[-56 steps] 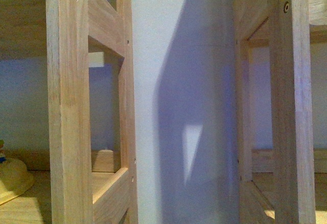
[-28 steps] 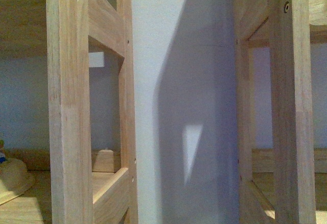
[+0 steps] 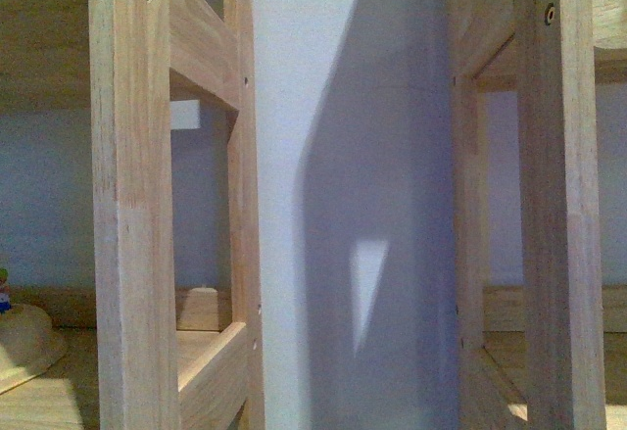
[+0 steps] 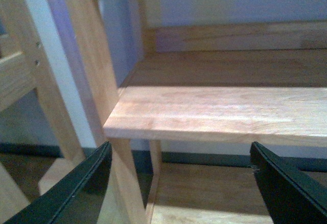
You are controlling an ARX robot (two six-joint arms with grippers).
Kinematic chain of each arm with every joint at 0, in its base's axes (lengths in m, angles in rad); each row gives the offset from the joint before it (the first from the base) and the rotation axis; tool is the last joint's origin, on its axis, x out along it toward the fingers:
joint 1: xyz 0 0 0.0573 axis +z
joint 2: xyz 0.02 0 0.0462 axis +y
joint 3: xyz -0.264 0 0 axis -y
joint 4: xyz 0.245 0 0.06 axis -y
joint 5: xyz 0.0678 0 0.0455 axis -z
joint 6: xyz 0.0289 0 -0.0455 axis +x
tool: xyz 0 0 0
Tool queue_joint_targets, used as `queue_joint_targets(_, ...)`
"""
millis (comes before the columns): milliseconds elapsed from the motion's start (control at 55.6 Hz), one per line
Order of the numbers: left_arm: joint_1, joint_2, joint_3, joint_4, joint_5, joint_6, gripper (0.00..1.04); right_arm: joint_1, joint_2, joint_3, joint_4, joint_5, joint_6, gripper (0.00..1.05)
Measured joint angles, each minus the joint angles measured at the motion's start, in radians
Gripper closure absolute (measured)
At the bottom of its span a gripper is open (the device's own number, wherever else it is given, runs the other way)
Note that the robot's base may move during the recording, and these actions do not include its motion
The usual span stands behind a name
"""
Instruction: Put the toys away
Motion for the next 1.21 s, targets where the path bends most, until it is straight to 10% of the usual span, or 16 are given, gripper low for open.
queue_joint_targets(378, 0.000, 0.000, 0.000, 0.000, 0.000, 0.000, 0.06, -0.003, -0.057, -0.079, 0.019, 0.000, -0.027, 1.02)
queue_joint_targets(1205, 0.000, 0.000, 0.000, 0.000, 0.000, 0.000, 0.06, -0.005, -0.130, -0.152, 0.031, -0.002, -0.029, 0.93)
